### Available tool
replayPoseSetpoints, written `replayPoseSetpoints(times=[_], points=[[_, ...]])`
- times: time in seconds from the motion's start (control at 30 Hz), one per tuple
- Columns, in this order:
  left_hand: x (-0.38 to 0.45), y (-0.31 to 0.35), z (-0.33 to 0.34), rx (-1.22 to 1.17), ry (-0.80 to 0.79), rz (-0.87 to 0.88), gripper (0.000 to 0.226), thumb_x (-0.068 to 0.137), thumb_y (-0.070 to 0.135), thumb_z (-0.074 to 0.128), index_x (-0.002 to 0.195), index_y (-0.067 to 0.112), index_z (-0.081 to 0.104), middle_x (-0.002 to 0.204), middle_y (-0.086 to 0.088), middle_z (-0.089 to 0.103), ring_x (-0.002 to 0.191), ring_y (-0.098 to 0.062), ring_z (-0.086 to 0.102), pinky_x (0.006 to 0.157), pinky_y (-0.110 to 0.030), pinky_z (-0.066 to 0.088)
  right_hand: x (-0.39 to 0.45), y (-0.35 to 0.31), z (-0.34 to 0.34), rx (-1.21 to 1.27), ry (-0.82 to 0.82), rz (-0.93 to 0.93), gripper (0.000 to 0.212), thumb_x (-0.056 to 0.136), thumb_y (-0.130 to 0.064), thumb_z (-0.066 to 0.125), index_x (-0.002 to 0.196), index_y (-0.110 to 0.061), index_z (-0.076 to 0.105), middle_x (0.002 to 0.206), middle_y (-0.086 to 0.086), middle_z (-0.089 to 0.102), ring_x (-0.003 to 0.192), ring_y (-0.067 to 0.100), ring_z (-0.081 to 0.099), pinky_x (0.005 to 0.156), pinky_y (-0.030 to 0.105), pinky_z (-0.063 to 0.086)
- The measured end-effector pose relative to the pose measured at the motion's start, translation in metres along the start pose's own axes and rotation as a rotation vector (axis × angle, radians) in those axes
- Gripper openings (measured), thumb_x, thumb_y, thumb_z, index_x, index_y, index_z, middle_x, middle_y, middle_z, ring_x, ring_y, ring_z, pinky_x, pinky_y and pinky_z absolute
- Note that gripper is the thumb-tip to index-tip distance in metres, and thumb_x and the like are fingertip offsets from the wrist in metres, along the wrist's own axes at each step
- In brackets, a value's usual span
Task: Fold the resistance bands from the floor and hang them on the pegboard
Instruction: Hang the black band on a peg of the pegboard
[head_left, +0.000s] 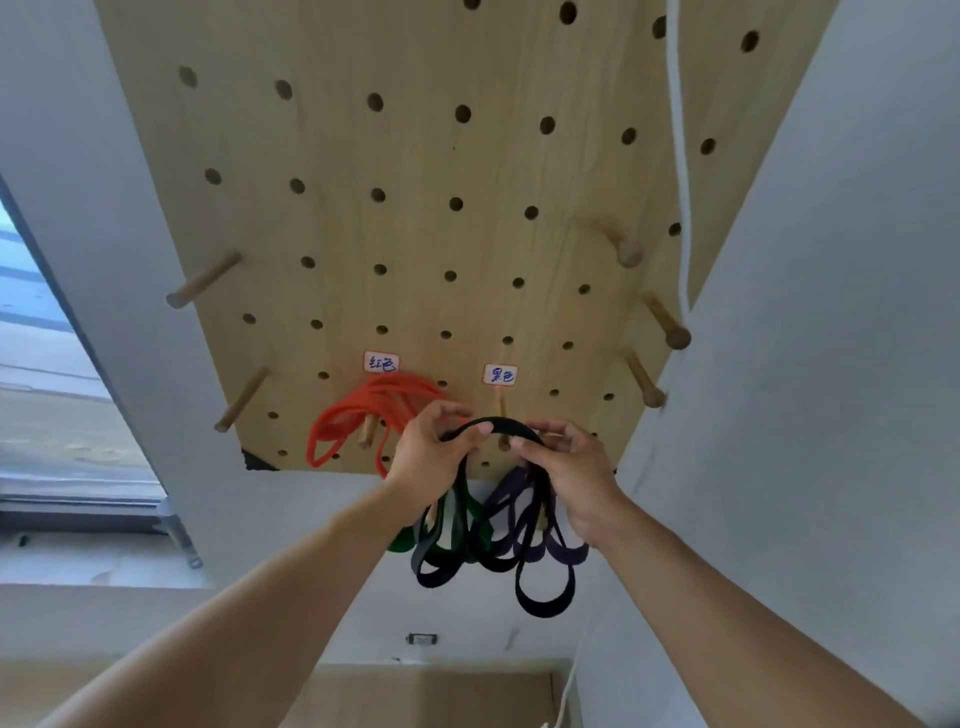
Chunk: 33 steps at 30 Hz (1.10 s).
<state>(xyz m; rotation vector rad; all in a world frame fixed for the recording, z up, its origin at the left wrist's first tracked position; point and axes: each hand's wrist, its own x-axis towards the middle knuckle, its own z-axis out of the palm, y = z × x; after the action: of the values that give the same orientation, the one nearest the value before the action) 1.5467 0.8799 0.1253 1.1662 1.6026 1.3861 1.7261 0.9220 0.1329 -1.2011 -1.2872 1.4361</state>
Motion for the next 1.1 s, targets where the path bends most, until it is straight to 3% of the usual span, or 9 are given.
replayPoseSetpoints(times=[0.13, 0.3, 0.43, 0.57, 0.67, 0.8, 1.1], points=[[0.023, -0.008, 0.010, -0.059, -0.024, -0.035, 0.028, 0.086, 0.037, 0.078, 0.107, 0.024, 0.064, 0.097, 0.005, 0.077, 0.080, -0.010, 0.075, 0.085, -0.035, 0.061, 0.017, 0.007, 0.009, 0.113, 0.091, 0.043, 0.035, 0.085, -0.009, 0.084, 0.115, -0.014, 0.067, 0.112, 0.010, 0.078, 0.103, 0.024, 0.075, 0.087, 0.034, 0.060], [0.046, -0.012, 0.021, -0.126, -0.023, -0.058, 0.024, 0.088, 0.032, 0.077, 0.106, 0.021, 0.066, 0.098, 0.004, 0.077, 0.086, -0.008, 0.074, 0.083, -0.028, 0.058, 0.032, 0.016, 0.016, 0.256, 0.167, 0.094, 0.041, 0.086, -0.006, 0.083, 0.122, -0.010, 0.066, 0.115, 0.015, 0.076, 0.104, 0.030, 0.074, 0.096, 0.048, 0.059], [0.061, -0.013, 0.024, -0.148, -0.005, -0.043, 0.019, 0.089, 0.031, 0.077, 0.103, 0.023, 0.067, 0.101, 0.003, 0.076, 0.096, -0.013, 0.073, 0.090, -0.033, 0.058, 0.047, 0.015, 0.022, 0.312, 0.191, 0.090, 0.036, 0.087, -0.005, 0.081, 0.119, -0.013, 0.067, 0.114, 0.013, 0.077, 0.101, 0.026, 0.074, 0.087, 0.041, 0.060], [0.069, -0.010, 0.023, -0.124, 0.008, -0.036, 0.017, 0.091, 0.029, 0.074, 0.104, 0.022, 0.066, 0.101, 0.004, 0.074, 0.097, -0.011, 0.071, 0.084, -0.024, 0.055, 0.064, 0.016, 0.027, 0.334, 0.197, 0.089, 0.038, 0.087, -0.002, 0.080, 0.121, -0.012, 0.067, 0.115, 0.012, 0.078, 0.111, 0.030, 0.073, 0.105, 0.051, 0.055], [0.072, -0.010, 0.021, -0.029, -0.011, -0.008, 0.015, 0.093, 0.025, 0.071, 0.107, 0.020, 0.065, 0.103, 0.007, 0.071, 0.098, -0.005, 0.065, 0.079, -0.015, 0.049, 0.072, 0.020, 0.025, 0.324, 0.169, 0.073, 0.040, 0.087, 0.000, 0.079, 0.123, -0.011, 0.066, 0.119, 0.012, 0.076, 0.115, 0.031, 0.072, 0.108, 0.053, 0.052], [0.072, -0.013, 0.022, 0.083, -0.057, 0.063, 0.021, 0.094, 0.021, 0.069, 0.114, 0.020, 0.066, 0.108, 0.008, 0.071, 0.105, -0.007, 0.066, 0.094, -0.023, 0.052, 0.077, 0.025, 0.019, 0.302, 0.112, 0.075, 0.042, 0.086, 0.001, 0.079, 0.124, -0.012, 0.066, 0.123, 0.012, 0.075, 0.120, 0.031, 0.069, 0.112, 0.053, 0.049], [0.067, -0.003, 0.018, 0.211, -0.058, 0.124, 0.041, 0.086, 0.007, 0.075, 0.121, 0.025, 0.065, 0.112, 0.013, 0.070, 0.110, -0.004, 0.065, 0.100, -0.026, 0.052, 0.074, 0.020, 0.012, 0.064, 0.082, -0.030, 0.039, 0.081, 0.002, 0.084, 0.111, -0.018, 0.073, 0.114, 0.004, 0.079, 0.116, 0.021, 0.071, 0.112, 0.046, 0.050]])
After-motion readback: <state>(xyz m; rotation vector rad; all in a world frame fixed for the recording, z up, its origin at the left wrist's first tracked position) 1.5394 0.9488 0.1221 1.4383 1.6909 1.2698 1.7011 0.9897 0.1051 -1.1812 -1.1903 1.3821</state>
